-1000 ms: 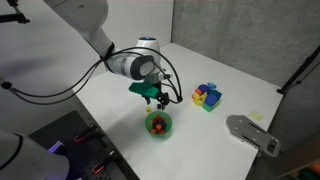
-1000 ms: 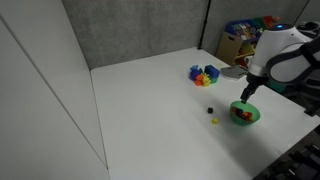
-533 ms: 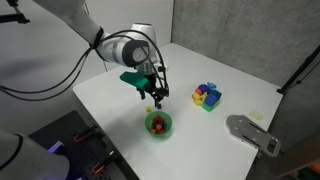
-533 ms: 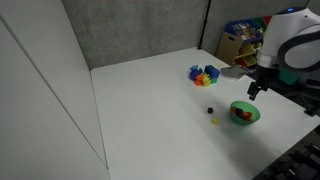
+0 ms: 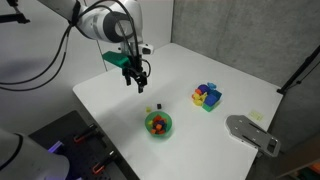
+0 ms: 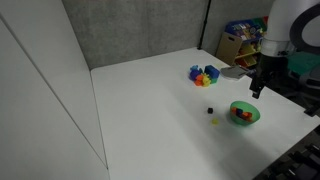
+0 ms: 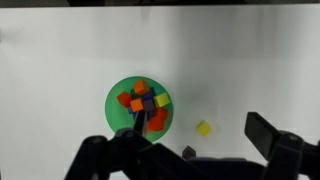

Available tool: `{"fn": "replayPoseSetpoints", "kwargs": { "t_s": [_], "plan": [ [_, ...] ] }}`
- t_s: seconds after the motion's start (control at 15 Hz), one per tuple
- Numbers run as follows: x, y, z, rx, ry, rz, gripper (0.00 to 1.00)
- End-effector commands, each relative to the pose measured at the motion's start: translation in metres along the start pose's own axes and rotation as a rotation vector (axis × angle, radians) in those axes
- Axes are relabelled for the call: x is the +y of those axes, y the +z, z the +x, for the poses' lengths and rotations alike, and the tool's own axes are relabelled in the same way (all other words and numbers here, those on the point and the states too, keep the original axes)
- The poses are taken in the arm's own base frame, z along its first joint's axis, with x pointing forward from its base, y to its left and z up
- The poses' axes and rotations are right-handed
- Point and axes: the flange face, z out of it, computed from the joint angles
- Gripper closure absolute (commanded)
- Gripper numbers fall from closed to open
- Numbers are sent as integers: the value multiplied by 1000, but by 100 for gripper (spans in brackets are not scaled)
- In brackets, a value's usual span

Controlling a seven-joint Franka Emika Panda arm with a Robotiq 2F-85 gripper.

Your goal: Pick up the small orange block and put it in the green bowl

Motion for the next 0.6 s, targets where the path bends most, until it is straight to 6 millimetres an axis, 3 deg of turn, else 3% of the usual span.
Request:
{"fn": "replayPoseSetpoints", "kwargs": {
  "t_s": [0.0,0.33,0.53],
  "plan": [
    [-15,-52,-14,10,21,53,0],
    [-23,-122,-30,66,32,94,0],
    [-21,-153,-41,101,38,95,0]
  ]
}}
